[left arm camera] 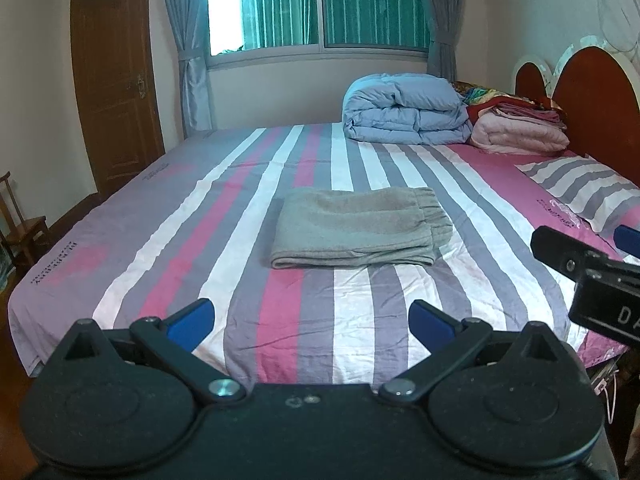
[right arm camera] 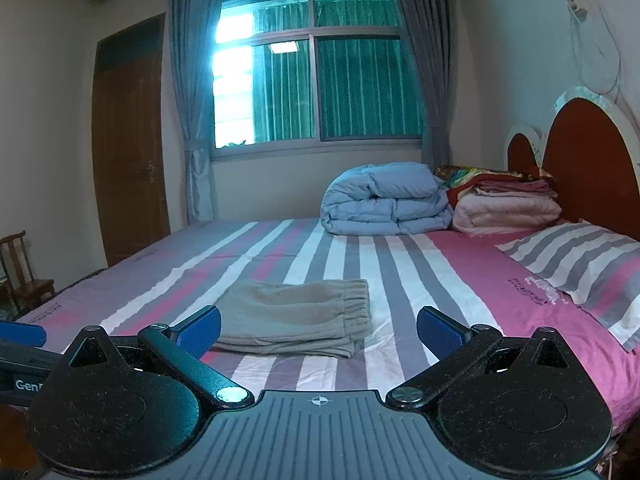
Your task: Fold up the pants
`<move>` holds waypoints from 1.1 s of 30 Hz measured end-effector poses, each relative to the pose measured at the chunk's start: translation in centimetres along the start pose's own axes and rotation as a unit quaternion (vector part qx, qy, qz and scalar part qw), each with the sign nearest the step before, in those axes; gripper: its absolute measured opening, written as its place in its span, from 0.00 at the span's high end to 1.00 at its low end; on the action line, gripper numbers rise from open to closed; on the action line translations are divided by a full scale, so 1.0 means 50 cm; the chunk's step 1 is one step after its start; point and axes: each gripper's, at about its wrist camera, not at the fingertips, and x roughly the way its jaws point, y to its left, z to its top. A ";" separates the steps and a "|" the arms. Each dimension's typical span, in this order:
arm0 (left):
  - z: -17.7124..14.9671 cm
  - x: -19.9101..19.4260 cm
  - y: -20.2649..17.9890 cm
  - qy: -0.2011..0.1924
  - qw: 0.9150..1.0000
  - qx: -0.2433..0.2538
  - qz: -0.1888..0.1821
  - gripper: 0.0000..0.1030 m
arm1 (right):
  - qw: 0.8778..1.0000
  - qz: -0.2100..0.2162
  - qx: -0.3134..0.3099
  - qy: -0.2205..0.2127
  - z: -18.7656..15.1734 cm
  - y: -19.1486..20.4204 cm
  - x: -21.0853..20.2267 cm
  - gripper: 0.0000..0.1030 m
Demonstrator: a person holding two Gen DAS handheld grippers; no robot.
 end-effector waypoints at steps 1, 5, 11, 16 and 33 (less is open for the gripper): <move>0.001 0.001 0.001 0.001 1.000 -0.001 0.000 0.06 | 1.000 0.001 -0.001 -0.001 -0.001 0.002 0.000 0.00; 0.002 0.000 0.004 0.001 1.000 -0.005 -0.001 0.06 | 1.000 0.008 0.000 0.000 -0.001 0.001 0.002 0.00; 0.002 -0.001 0.003 0.001 1.000 -0.003 -0.001 0.06 | 1.000 0.008 0.000 0.000 -0.001 -0.002 0.002 0.00; 0.003 0.001 0.008 0.002 1.000 -0.003 -0.002 0.06 | 1.000 0.008 0.004 0.001 -0.002 0.002 0.003 0.00; 0.001 0.003 0.013 0.002 1.000 0.000 -0.004 0.06 | 1.000 0.010 0.005 0.006 -0.001 0.012 -0.004 0.00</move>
